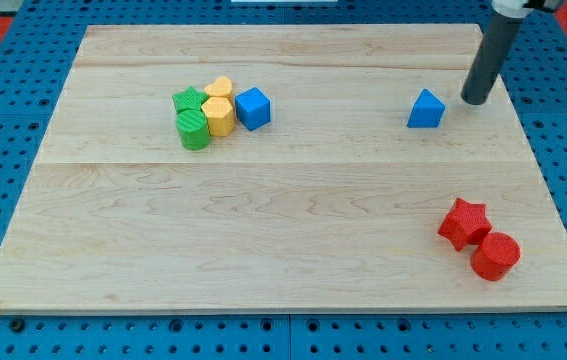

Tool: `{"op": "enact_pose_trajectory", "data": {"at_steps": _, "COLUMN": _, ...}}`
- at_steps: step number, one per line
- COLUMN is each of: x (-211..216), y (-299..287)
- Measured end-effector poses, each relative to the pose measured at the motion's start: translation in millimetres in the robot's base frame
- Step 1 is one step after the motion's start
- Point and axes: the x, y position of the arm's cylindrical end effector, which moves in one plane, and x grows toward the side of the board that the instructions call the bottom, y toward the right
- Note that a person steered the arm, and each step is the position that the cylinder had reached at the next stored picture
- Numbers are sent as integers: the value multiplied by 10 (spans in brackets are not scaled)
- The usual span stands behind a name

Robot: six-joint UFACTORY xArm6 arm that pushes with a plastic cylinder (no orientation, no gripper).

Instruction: Move blue triangle below the blue cube

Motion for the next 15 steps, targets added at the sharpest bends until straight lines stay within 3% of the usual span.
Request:
{"op": "enact_pose_trajectory", "data": {"at_steps": 5, "x": 103, "y": -592}}
{"op": "enact_pose_trajectory", "data": {"at_steps": 8, "x": 414, "y": -619}}
{"op": "enact_pose_trajectory", "data": {"at_steps": 13, "x": 886, "y": -1472}}
{"op": "enact_pose_trajectory", "data": {"at_steps": 15, "x": 914, "y": -2061}}
